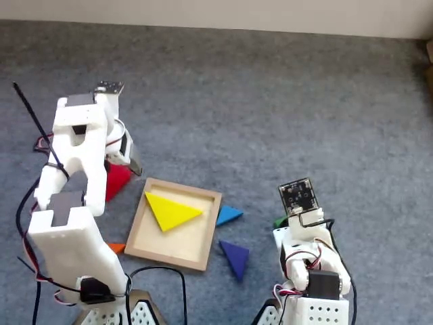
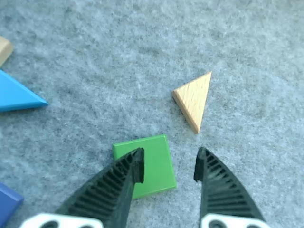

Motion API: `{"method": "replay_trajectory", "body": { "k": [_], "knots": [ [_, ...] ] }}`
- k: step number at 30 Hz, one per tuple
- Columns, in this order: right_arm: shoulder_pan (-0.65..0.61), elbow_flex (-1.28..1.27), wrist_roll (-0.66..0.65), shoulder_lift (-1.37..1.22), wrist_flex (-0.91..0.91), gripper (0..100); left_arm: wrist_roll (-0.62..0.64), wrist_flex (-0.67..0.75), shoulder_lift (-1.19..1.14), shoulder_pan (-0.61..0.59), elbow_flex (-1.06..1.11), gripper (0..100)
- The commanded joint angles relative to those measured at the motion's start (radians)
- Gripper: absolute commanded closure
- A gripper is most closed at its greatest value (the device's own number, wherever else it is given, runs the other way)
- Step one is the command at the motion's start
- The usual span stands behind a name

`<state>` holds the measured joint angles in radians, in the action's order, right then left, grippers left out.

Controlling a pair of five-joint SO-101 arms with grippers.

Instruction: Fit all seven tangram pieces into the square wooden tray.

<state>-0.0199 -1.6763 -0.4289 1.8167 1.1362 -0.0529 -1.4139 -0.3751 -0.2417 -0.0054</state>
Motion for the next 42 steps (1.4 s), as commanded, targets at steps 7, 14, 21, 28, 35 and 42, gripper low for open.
{"method": "replay_trajectory", "body": {
  "k": [7, 14, 21, 28, 35, 42],
  "knots": [
    [0.013, -0.093, -0.012, 0.013, 0.007, 81.8, -0.005, -0.061, 0.025, -0.096, -0.186, 74],
    [0.013, -0.093, -0.014, 0.015, 0.007, 81.8, -0.060, -0.071, 0.025, -0.101, -0.185, 64],
    [0.013, -0.093, -0.014, 0.015, 0.007, 81.8, -0.060, -0.061, 0.001, -0.099, -0.188, 64],
    [0.013, -0.093, -0.014, 0.015, 0.007, 81.8, -0.055, -0.038, -0.179, -0.097, -0.225, 64],
    [0.013, -0.093, -0.014, 0.015, 0.007, 81.8, -0.054, -0.041, -0.269, -0.079, -0.314, 69],
    [0.013, -0.093, -0.014, 0.015, 0.007, 81.8, -0.057, -0.040, -0.277, -0.042, -0.314, 75]
  ]
}}
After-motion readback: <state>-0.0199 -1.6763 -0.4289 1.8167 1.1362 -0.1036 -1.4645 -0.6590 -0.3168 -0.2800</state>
